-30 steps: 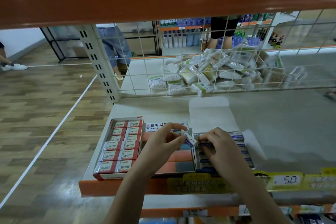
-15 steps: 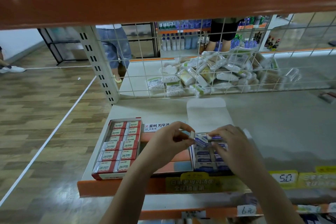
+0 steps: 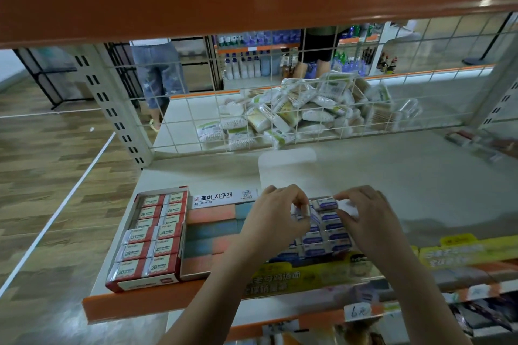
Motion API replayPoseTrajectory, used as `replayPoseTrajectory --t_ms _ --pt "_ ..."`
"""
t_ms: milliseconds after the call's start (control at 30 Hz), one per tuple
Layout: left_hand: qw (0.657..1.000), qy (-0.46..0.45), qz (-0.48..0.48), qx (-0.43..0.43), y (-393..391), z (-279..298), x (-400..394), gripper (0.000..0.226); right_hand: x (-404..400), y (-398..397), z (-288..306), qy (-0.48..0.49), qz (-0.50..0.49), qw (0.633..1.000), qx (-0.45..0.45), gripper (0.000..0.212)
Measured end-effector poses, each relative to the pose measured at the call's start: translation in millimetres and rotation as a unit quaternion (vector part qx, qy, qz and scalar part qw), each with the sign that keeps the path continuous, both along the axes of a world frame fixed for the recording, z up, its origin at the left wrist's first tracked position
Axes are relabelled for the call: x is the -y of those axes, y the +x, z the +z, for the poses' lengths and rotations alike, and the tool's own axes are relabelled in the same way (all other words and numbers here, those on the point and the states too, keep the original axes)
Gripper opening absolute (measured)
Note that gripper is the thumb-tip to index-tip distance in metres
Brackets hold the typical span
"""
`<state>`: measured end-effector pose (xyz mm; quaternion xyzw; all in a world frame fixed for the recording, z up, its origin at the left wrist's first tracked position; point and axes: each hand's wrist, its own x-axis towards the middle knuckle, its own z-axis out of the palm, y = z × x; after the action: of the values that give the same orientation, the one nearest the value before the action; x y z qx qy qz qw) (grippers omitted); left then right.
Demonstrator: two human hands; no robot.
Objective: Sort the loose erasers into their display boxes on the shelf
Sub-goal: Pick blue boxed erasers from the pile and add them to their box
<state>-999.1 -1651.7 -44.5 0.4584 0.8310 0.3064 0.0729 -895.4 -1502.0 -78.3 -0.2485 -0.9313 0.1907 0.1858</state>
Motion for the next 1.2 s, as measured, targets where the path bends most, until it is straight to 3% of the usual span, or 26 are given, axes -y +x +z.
replayPoseTrajectory --t_ms 433,1033,1200 --pt "0.978 -0.123 0.064 -0.157 -2.5 -17.0 -6.3 0.024 -1.8 3.9 -4.7 -0.016 0.0 1.0 -0.009 0.022" --pt "0.977 -0.165 -0.015 -0.138 -10.6 -0.5 -10.2 0.027 -11.1 3.9 -5.2 -0.021 0.021 0.999 -0.014 0.018" --pt "0.981 -0.115 -0.08 -0.134 -9.9 23.1 -41.9 0.03 -36.1 18.6 12.2 -0.015 0.021 0.999 -0.028 0.02"
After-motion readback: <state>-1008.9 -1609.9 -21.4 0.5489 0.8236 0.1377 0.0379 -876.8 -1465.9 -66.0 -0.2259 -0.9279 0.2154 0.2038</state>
